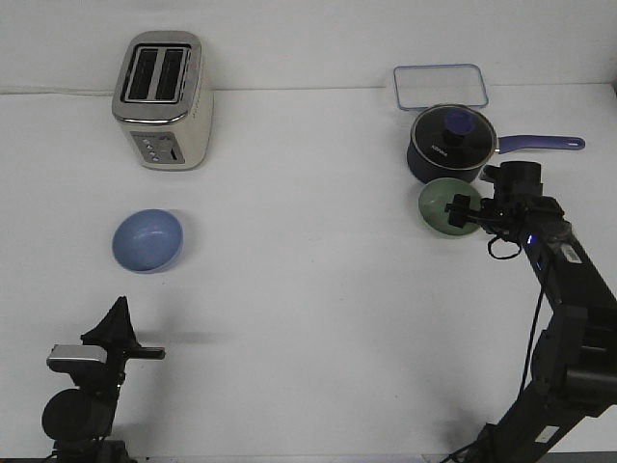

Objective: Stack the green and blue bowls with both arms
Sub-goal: 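Reach the right gripper forward to the rim of the pale green bowl, then close the right gripper on the green bowl rim and lift it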

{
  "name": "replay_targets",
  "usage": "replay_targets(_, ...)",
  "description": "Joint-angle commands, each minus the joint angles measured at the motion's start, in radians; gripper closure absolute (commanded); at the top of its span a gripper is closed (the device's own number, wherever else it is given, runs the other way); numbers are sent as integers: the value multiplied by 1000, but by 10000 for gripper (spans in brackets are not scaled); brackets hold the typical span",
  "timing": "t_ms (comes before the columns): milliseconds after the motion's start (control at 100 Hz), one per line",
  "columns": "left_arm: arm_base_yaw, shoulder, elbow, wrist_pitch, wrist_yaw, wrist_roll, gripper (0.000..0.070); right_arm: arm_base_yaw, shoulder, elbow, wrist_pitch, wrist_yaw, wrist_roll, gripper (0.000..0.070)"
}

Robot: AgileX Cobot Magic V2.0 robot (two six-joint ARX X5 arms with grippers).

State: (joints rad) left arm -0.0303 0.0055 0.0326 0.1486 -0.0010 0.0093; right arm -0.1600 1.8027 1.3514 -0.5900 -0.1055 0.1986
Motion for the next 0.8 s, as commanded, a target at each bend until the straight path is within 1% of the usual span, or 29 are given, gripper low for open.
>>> replay_targets(0, -1, -1, -19, 10, -1, -2, 685, -3, 26, 24, 13, -3, -21, 376)
replay_targets(70, -1, -1, -19, 10, -1, -2, 685, -3, 26, 24, 17, 0, -36, 584)
replay_targets(110, -1, -1, -19, 10, -1, -2, 685, -3, 26, 24, 21, 0, -43, 665)
replay_targets(140, -1, -1, -19, 10, -1, -2, 685, -4, 27, 24, 24, 2, -43, 700)
replay_targets(350, -1, -1, -19, 10, -1, -2, 685, -16, 30, 24, 34, 0, -43, 700)
replay_targets(490, -1, -1, -19, 10, 0, -2, 685, -18, -10, 24, 33, -7, -46, 700)
replay_targets(630, -1, -1, -19, 10, -1, -2, 685, -22, -90, 24, 27, -89, -37, 700)
replay_targets(710, -1, -1, -19, 10, -1, -2, 685, -23, -154, 24, 12, -124, -32, 700)
replay_targets(789, -1, -1, -19, 10, -1, -2, 685, -23, -220, 24, -12, -176, -29, 700)
